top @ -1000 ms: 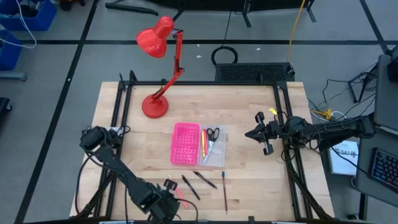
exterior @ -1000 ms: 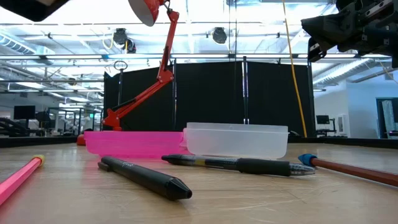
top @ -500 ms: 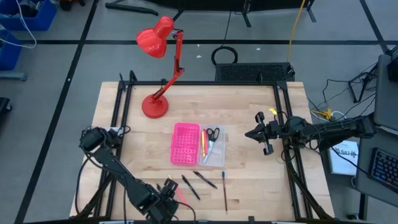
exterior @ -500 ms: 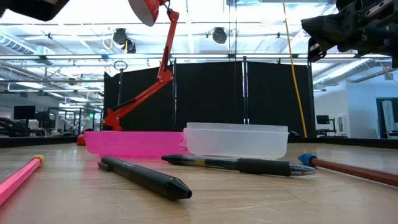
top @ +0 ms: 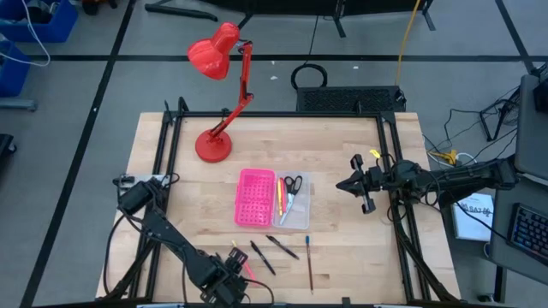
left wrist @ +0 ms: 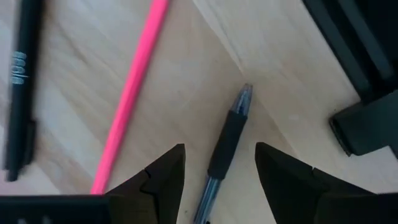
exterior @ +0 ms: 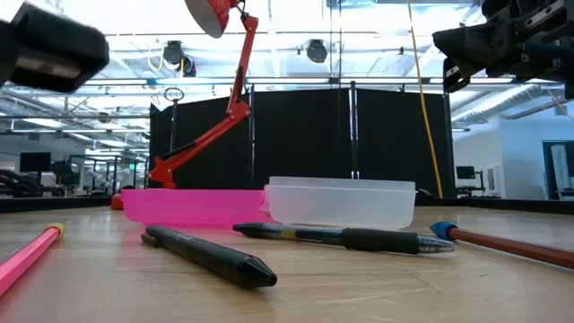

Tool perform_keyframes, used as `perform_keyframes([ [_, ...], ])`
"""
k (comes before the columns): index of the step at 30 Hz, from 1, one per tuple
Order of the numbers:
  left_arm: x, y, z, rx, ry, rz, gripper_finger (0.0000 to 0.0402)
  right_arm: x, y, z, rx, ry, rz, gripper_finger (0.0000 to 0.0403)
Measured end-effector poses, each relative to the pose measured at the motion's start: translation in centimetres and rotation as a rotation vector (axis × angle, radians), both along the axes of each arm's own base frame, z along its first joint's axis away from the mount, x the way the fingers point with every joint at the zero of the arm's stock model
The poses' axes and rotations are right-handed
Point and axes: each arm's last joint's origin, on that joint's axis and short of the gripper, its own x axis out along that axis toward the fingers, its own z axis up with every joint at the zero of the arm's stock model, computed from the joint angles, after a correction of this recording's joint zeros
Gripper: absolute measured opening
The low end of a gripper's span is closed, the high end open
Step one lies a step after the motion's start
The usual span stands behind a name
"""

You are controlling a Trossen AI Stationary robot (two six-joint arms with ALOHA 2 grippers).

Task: Pick & place school supplies into a supply box
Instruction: Put the left black pen into the pink supply box

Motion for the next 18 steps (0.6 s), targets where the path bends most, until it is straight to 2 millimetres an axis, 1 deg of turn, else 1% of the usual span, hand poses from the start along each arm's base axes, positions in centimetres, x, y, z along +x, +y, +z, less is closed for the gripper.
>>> perform_keyframes([
  [9,0.3,-0.3,-1.3,0.01,0.01,-0.069,0.0202,0.1,0.0,-0.1,0.0,0.006,-0.001,0.0],
  [11,0.3,-0.4,-1.3,0.011,0.006,-0.083,0.0195,0.1,0.0,-0.1,0.001,0.007,-0.001,0.0],
  [14,0.3,-0.4,-1.3,0.009,0.008,-0.097,0.0166,0.1,0.0,-0.1,0.001,0.007,-0.001,0.0],
  [18,0.3,-0.5,-1.4,-0.002,0.018,-0.103,0.0108,0.1,0.0,-0.1,0.001,0.007,-0.002,0.0],
])
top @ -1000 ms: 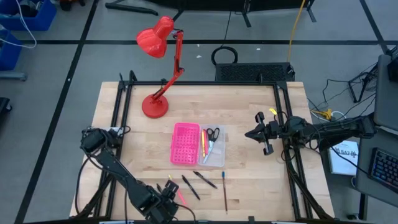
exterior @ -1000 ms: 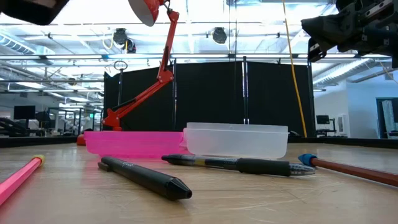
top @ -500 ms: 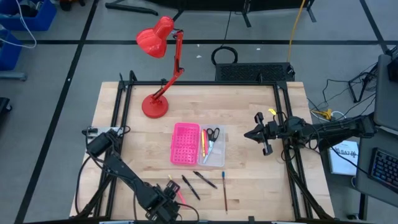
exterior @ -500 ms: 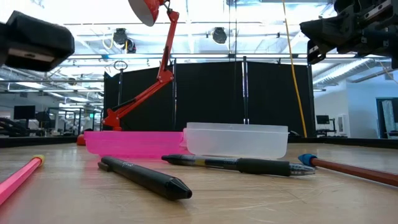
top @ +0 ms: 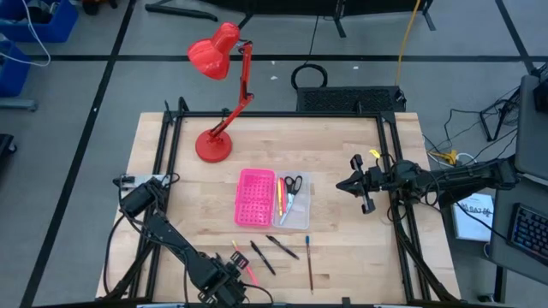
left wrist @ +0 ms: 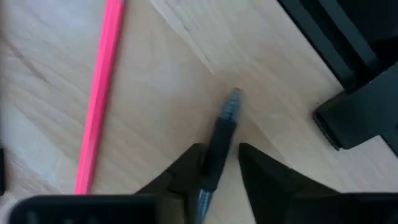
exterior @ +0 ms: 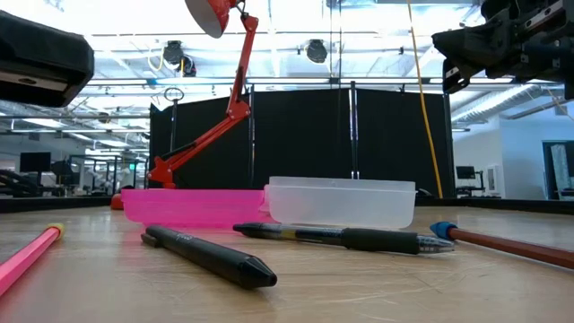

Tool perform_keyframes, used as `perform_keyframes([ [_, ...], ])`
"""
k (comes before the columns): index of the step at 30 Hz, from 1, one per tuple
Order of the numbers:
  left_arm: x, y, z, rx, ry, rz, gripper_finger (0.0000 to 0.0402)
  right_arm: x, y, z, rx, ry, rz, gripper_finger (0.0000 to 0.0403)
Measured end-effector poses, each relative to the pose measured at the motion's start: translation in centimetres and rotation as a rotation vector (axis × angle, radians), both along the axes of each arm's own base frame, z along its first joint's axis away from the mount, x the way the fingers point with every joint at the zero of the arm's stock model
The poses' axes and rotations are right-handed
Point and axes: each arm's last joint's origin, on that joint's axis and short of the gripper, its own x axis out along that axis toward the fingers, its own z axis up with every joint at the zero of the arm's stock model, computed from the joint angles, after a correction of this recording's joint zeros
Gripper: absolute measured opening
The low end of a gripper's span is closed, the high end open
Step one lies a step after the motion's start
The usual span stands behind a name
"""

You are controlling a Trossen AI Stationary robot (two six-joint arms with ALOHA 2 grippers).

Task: Pick & place school supplies into a supply box
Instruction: Put the left black pen into the pink supply box

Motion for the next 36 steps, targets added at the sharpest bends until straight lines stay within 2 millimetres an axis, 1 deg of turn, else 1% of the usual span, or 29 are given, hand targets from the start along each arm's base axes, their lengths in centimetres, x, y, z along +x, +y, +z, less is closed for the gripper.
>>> perform_keyframes([
  [5,0.0,0.0,0.0,-0.001,0.0,-0.001,0.003,0.0,0.0,0.0,0.0,0.0,0.0,0.0],
  [8,-0.1,-0.1,-0.1,0.003,0.0,-0.014,0.0028,0.0,0.0,0.0,0.0,0.0,0.0,0.0],
  [11,-0.4,-0.4,-0.1,0.024,-0.008,-0.104,0.0036,0.0,0.0,0.0,0.0,0.0,0.0,0.0],
  [13,-0.9,-0.5,0.0,0.081,-0.008,-0.145,0.0041,0.0,0.0,0.0,0.0,0.0,0.0,0.0],
  [15,-1.4,-0.4,0.4,0.142,0.009,-0.152,0.0035,0.0,0.0,0.0,0.0,-0.001,0.0,0.0],
  [19,-1.7,0.9,1.3,0.262,0.068,-0.14,0.0029,0.0,0.0,0.0,0.0,0.0,-0.001,0.0],
  [22,-1.0,0.8,2.6,0.234,0.015,-0.126,0.0029,0.0,0.0,0.0,0.0,0.0,0.0,0.0],
  [26,-1.0,0.8,2.4,0.251,0.027,-0.15,0.0029,0.0,0.0,0.0,0.0,-0.001,-0.001,0.0],
  [31,-0.8,0.7,2.7,0.236,-0.001,-0.151,0.0033,0.0,0.0,0.0,0.0,-0.001,-0.001,0.0],
  [36,-0.8,0.7,2.7,0.234,0.003,-0.152,0.0028,0.0,0.0,0.0,0.0,0.002,-0.001,0.0],
])
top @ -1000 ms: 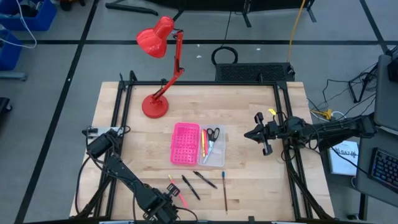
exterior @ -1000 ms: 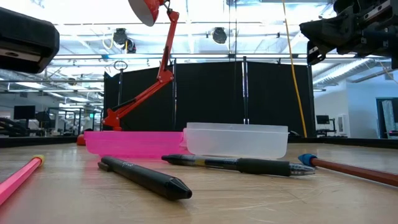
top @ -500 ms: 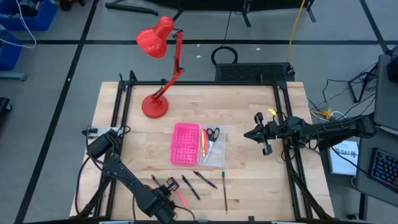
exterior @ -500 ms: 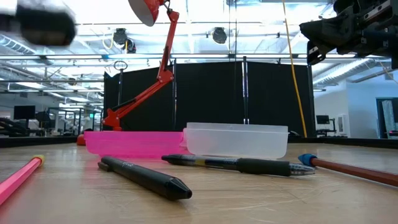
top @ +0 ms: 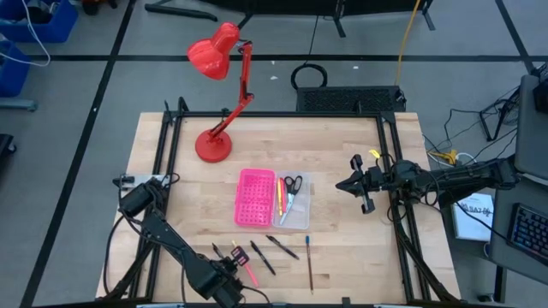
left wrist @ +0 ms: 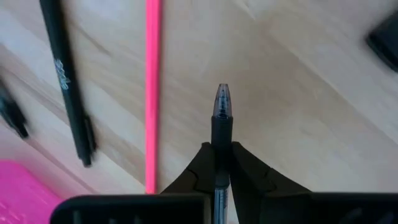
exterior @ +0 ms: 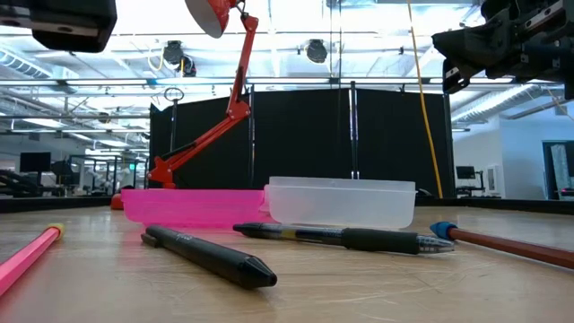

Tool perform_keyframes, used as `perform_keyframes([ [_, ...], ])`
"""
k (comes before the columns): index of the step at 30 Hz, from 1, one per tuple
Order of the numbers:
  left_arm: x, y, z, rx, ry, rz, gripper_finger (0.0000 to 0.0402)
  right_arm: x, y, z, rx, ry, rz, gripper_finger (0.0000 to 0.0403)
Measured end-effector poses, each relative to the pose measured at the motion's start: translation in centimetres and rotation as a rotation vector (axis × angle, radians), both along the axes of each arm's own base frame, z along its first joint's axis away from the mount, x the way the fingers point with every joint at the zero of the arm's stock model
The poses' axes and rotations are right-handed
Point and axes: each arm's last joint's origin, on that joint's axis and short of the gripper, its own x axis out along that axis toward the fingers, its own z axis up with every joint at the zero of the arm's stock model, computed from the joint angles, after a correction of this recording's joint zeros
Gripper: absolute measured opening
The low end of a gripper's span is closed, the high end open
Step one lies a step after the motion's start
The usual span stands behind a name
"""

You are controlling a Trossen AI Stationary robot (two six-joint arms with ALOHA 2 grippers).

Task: Pick & place school supplies into a supply box
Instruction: Put the left black pen into the pink supply box

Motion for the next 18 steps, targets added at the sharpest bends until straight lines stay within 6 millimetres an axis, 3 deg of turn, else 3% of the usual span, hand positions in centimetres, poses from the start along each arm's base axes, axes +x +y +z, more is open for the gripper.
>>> perform_keyframes([
  [4,0.1,0.4,0.0,0.025,0.022,-0.033,0.0028,0.0,0.0,0.0,0.0,0.0,0.0,0.0],
  [9,0.9,2.5,0.7,0.147,0.069,-0.072,0.0027,0.0,0.0,0.0,0.0,-0.001,0.0,0.0],
  [18,4.4,6.7,4.4,0.43,0.069,-0.284,0.0027,0.0,0.0,0.0,-0.004,-0.002,-0.001,0.0],
])
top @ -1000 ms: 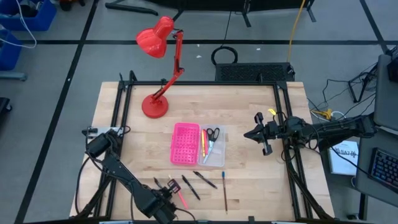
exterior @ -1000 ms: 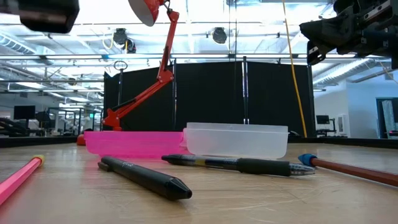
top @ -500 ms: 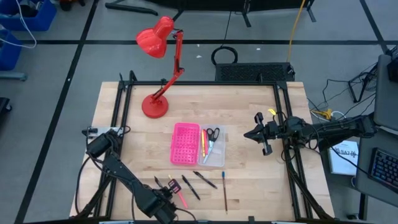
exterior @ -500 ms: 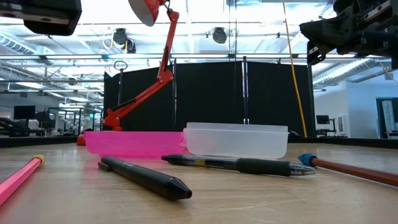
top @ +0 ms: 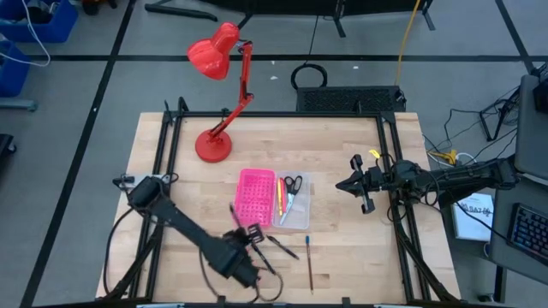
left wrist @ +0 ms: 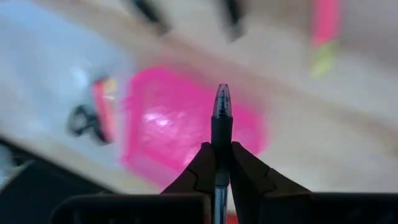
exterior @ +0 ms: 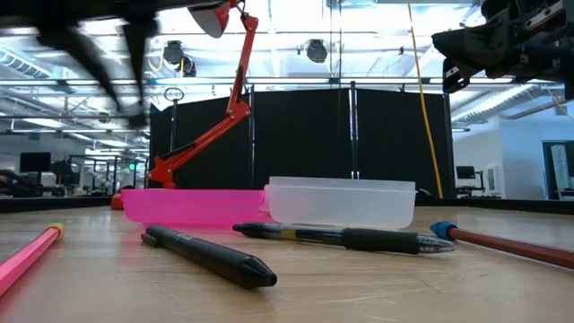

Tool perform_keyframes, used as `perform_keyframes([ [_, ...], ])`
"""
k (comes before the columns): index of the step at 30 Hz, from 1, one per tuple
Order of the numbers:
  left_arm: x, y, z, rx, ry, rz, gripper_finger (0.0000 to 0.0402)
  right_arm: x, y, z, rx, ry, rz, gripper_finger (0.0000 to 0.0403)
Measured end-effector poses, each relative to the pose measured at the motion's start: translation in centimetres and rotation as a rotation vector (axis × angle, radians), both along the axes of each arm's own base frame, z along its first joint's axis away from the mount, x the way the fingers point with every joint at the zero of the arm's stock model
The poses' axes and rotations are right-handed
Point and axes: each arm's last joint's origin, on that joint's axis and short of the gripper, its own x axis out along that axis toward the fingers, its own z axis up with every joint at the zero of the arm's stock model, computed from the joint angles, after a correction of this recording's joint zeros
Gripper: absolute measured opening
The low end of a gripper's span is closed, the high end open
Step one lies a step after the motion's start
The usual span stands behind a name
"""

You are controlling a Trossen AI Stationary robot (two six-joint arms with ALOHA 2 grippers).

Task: Pick & place school supplies into a supply box
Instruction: Put the left black pen into the pink supply box

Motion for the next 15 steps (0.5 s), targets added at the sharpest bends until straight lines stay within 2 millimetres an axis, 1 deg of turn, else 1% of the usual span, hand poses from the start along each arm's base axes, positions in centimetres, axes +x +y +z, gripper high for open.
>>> perform_keyframes([
  [4,2.6,2.2,2.1,0.042,-0.019,-0.108,0.0024,0.0,0.0,0.1,-0.006,-0.008,-0.001,0.0],
  [9,6.4,5.9,4.3,0.025,-0.086,-0.199,0.0024,0.0,0.0,0.1,-0.028,-0.012,-0.004,0.0],
  [12,8.1,8.2,5.0,0.002,-0.097,-0.273,0.0023,0.0,0.0,0.0,-0.007,-0.004,-0.001,0.0],
  [15,9.5,10.3,5.2,-0.03,-0.12,-0.335,0.0022,0.0,0.0,-0.2,0.013,0.023,0.002,0.0],
])
